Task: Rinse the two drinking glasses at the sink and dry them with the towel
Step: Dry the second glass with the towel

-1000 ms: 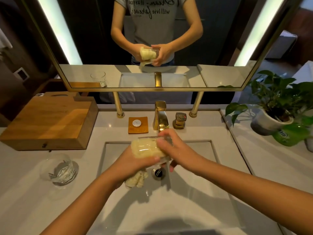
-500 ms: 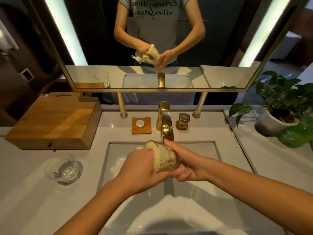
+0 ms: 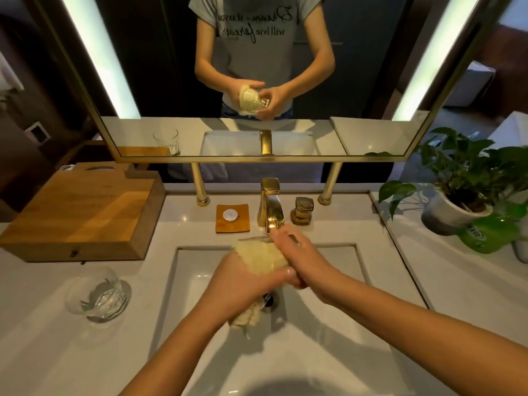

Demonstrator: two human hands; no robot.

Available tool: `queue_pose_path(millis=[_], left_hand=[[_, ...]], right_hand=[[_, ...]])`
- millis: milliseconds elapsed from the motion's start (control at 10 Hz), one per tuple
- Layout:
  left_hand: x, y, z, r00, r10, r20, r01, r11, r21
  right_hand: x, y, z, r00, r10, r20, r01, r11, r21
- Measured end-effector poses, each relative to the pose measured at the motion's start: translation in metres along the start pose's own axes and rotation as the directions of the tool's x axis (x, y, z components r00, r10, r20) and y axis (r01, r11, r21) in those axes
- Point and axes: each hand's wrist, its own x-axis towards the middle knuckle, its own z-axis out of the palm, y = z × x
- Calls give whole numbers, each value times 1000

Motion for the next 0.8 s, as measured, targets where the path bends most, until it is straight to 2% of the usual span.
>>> queue_pose_path(millis=[100, 200, 300, 400, 500, 600, 700, 800], left_hand=[[-6, -4, 13, 996, 95, 0, -65, 688, 722], [-9, -12, 7, 996, 55, -64, -26, 921, 390], [8, -13, -15, 948, -268, 171, 317, 768, -557], [9, -11, -22, 838, -272, 473, 542, 311, -781], [6, -12, -17, 898, -244, 366, 439, 446, -779], [0, -9, -9, 990, -124, 64, 139, 839, -527], [-6, -18, -3, 984, 147, -102, -128, 976, 174], [-11, -33, 1, 905, 420, -72, -331, 797, 505]], right_hand=[[1, 9, -6, 872, 464, 157, -484, 864, 139], [-1, 8, -9, 951, 279, 132, -272, 960, -70], [-6, 4, -11, 961, -228, 156, 271, 891, -365], [-5, 6, -22, 739, -570, 360, 644, 437, -628], [-7, 10, -16, 783, -576, 236, 592, 573, -567], [-9, 9, 2, 941, -339, 16, 338, 929, -149], [-7, 7, 5, 986, 139, 90, -156, 963, 218], [-14, 5, 1, 800, 477, 364, -580, 771, 262]])
